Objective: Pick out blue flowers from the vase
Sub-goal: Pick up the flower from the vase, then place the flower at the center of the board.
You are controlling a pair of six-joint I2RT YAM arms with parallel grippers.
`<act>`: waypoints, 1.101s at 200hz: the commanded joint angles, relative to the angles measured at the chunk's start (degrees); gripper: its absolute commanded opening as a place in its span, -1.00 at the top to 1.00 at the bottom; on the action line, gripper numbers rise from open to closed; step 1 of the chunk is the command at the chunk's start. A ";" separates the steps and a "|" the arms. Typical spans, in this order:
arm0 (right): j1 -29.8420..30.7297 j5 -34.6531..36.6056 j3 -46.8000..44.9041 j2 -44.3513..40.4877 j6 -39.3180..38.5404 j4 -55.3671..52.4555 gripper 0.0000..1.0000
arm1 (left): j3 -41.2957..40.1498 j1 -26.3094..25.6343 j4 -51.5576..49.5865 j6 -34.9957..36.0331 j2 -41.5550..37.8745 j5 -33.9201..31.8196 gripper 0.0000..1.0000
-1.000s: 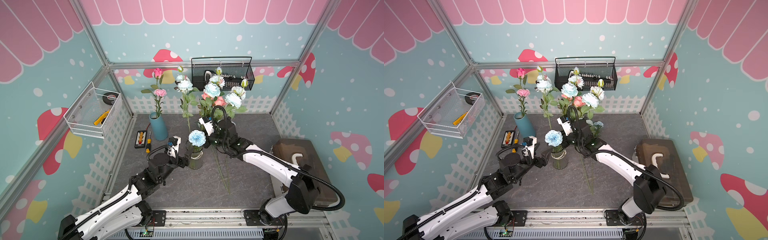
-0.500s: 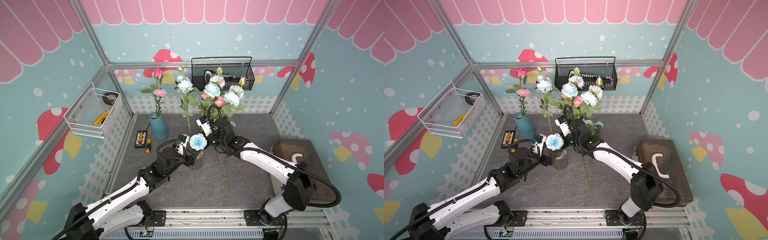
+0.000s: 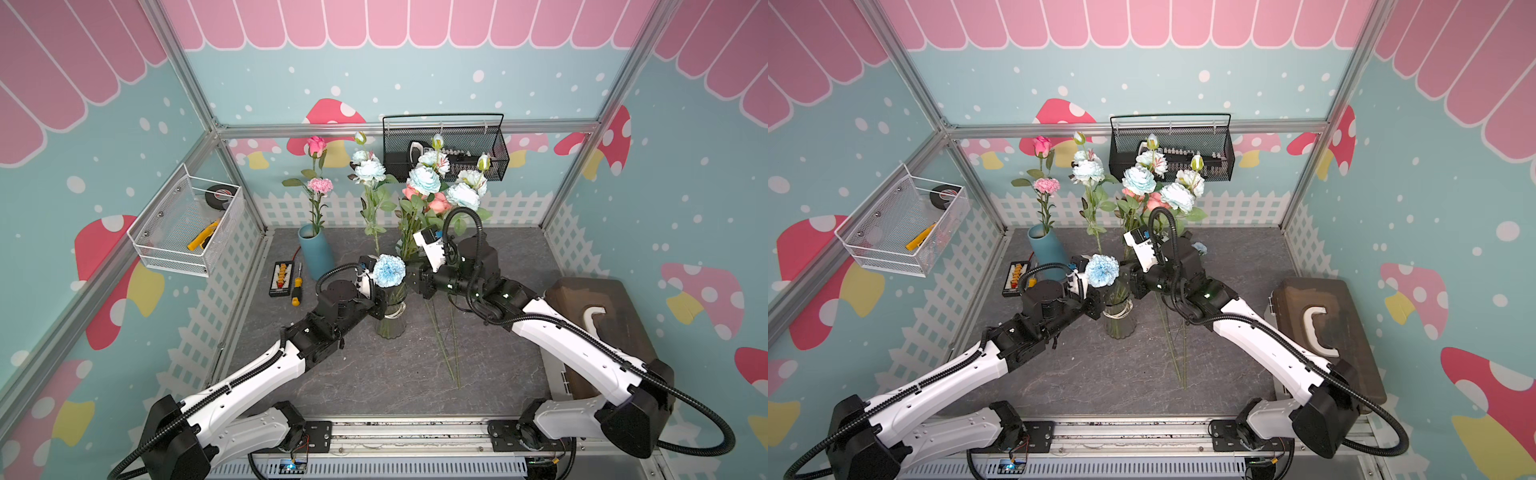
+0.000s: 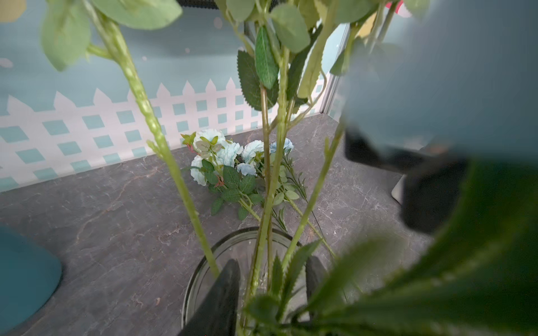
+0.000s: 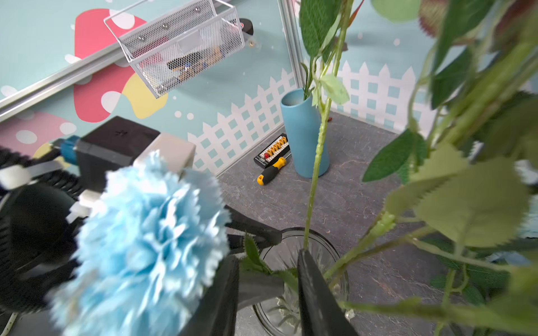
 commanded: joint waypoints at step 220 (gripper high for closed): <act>3.63 -4.89 -10.54 13.15 -2.31 26.45 0.25 | 12.08 6.91 -4.01 -1.15 0.13 10.20 0.30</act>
